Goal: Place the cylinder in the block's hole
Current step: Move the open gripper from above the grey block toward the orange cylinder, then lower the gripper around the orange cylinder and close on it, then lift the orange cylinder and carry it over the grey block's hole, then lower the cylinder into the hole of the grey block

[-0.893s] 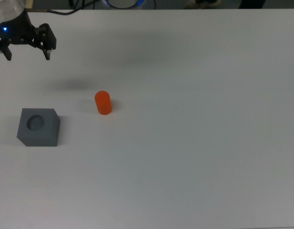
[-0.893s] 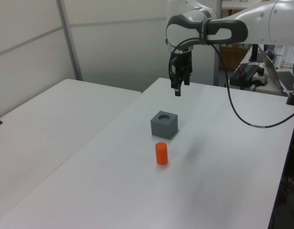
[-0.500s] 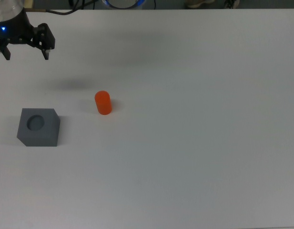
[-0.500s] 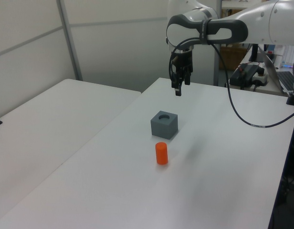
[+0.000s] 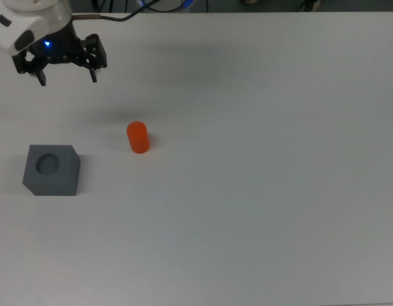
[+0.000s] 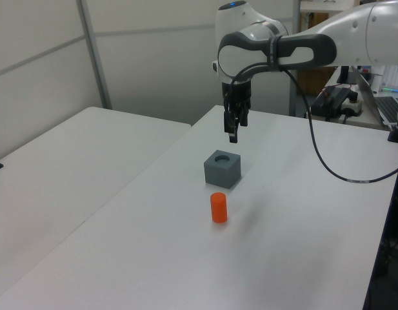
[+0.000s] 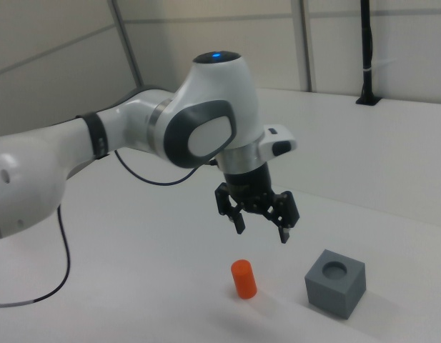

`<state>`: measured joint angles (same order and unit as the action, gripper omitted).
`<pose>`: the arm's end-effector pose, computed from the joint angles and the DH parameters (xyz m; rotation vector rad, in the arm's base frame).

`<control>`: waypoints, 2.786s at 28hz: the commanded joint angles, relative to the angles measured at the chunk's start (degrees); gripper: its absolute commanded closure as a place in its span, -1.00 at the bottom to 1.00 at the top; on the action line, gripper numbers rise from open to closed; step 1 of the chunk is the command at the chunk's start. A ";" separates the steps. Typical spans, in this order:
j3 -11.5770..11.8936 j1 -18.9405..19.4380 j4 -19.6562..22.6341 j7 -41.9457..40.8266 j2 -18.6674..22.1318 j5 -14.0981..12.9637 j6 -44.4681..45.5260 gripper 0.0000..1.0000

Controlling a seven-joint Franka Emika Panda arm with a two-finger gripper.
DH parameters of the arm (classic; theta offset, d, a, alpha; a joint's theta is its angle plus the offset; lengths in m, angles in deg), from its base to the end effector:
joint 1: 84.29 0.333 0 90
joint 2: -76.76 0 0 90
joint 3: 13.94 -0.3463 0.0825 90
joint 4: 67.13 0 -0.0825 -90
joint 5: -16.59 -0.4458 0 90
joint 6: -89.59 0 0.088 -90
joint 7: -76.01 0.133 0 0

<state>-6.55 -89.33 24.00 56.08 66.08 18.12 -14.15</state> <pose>0.6751 -0.1457 0.5187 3.0763 0.2148 0.0307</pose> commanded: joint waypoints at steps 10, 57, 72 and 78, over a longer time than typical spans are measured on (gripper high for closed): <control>0.87 6.18 21.55 -1.08 9.37 -0.13 -17.28 -1.00; -3.08 4.87 15.50 0.68 -3.73 -3.20 -30.30 0.78; -2.55 -6.91 3.88 0.86 -6.54 -6.98 -30.83 0.77; -2.55 -8.14 3.19 0.77 -9.97 -6.54 -31.18 0.76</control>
<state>-9.06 -97.13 29.40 56.54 60.19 12.35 -44.16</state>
